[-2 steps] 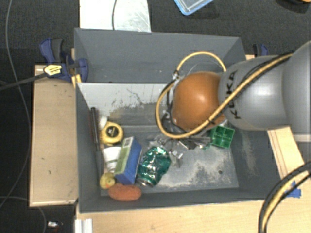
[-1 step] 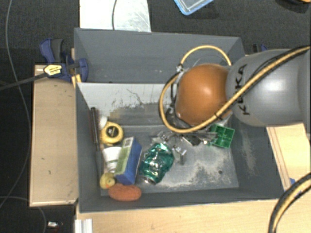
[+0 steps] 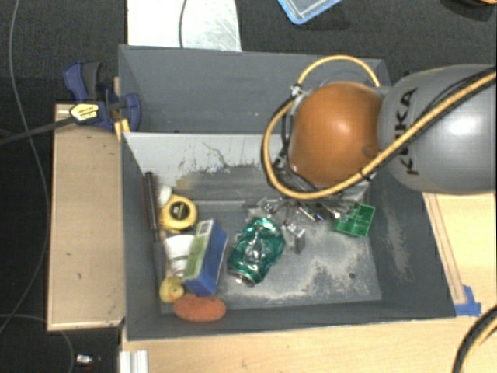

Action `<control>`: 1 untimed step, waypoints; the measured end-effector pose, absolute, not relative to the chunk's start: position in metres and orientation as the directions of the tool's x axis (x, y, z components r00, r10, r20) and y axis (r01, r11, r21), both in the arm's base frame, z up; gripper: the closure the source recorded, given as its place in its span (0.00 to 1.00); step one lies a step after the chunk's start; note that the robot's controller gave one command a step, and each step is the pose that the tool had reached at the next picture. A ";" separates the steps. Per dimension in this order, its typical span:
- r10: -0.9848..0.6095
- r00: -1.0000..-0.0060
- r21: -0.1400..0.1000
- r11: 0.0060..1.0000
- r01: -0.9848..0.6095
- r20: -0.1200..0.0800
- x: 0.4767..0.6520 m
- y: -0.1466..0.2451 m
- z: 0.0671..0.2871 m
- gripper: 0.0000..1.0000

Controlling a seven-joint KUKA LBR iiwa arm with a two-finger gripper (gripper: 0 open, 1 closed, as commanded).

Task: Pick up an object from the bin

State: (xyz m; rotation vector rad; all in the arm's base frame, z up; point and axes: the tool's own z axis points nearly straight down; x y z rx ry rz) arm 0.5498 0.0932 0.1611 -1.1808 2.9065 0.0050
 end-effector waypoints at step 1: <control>-0.696 -0.718 0.002 0.718 -0.696 -0.005 0.550 0.093 0.212 1.00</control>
Offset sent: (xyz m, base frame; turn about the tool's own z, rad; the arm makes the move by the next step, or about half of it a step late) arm -0.0007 0.0000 0.0337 0.0014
